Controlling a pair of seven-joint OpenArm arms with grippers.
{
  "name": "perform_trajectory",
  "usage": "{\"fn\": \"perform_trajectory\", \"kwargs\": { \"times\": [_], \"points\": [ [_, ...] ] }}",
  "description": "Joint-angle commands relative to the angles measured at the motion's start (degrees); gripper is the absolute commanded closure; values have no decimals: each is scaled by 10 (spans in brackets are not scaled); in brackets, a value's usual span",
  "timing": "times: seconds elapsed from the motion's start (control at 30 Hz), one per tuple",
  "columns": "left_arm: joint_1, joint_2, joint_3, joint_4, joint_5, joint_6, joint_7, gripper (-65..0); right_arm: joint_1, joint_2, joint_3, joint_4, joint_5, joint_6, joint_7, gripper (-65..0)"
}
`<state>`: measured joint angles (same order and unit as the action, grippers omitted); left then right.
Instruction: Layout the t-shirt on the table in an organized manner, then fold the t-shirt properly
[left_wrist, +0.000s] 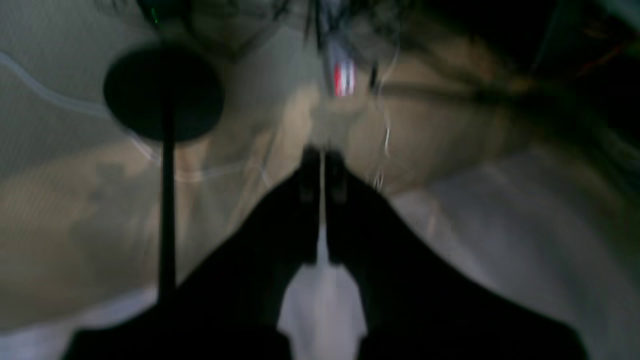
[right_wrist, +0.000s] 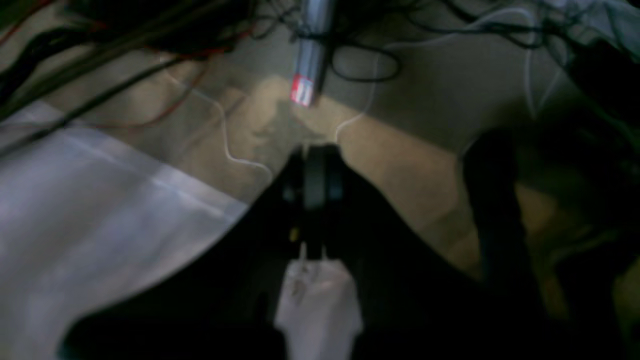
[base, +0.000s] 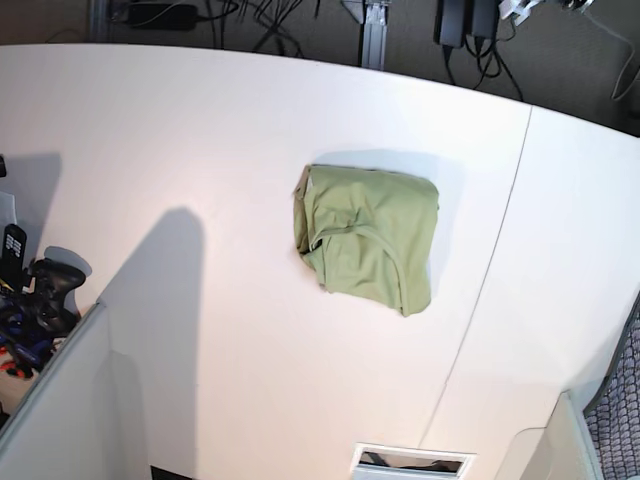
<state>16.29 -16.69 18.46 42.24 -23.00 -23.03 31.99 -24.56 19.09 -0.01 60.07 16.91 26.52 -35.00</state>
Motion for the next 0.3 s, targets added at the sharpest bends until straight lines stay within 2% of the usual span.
{"fn": "perform_trajectory", "kwargs": {
  "times": [0.0,0.13,0.27],
  "points": [
    [-19,3,5,-28,12,9,3,-17,14,8,2,-15,4,3,5,0],
    [-76,40,9,-119,36,14,-3,-17,66,7,2,-53,7,3,5,0],
    [-93,52,7,-131,38,14,5,-17,93,7,2,-52,16,3,5,0]
  ]
}}
